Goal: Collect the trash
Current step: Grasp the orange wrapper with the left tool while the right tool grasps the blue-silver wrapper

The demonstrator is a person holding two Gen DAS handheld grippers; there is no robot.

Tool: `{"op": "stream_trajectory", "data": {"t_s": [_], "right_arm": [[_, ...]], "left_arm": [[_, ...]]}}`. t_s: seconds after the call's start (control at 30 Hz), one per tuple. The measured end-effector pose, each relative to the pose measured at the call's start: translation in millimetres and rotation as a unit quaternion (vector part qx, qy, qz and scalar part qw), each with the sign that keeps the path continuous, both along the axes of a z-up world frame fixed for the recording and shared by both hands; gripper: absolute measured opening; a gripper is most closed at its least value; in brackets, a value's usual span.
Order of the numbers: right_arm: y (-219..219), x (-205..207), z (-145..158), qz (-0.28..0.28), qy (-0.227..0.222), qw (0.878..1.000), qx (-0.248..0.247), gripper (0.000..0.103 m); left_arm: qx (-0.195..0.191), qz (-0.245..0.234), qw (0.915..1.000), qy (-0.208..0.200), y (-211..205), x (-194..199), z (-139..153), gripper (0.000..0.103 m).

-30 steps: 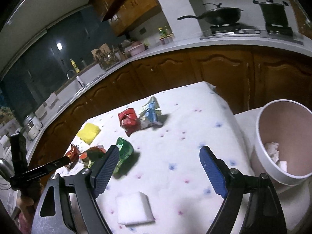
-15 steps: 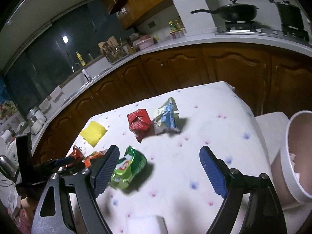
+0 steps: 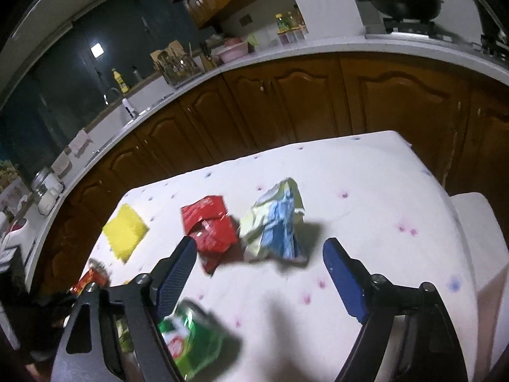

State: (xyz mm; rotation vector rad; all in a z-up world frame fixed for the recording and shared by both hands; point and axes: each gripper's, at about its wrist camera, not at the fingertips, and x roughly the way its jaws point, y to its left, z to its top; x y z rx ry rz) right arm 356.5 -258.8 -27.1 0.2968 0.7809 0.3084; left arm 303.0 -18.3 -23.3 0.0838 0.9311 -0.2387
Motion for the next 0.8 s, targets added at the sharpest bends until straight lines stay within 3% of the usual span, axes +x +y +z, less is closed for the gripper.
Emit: {"op": "stream_trajectory", "data": {"t_s": [0.07, 0.13, 0.33, 0.8], "right_arm": [[1.9, 13.9, -7.9, 0.001, 0.012, 1.0, 0.0, 0.068], [3.6, 24.9, -17.9, 0.002, 0.029, 1.0, -0.004, 0.036], [0.6, 10.2, -15.2, 0.003, 0.015, 1.0, -0.006, 0.025], [-40.1, -77.0, 25.2, -0.016, -0.031, 0.999, 0.035, 0.024]], "left_arm": [[-0.011, -0.005, 0.9999, 0.008, 1.6, 3.3, -2.9, 0.01], [-0.011, -0.004, 0.9999, 0.009, 1.6, 4.7, -4.9, 0.007], [-0.022, -0.004, 0.9997, -0.009, 4.3, -0.5, 0.8, 0.003], [-0.098, -0.005, 0.9936, -0.055, 1.8, -32.0, 48.6, 0.003]]}}
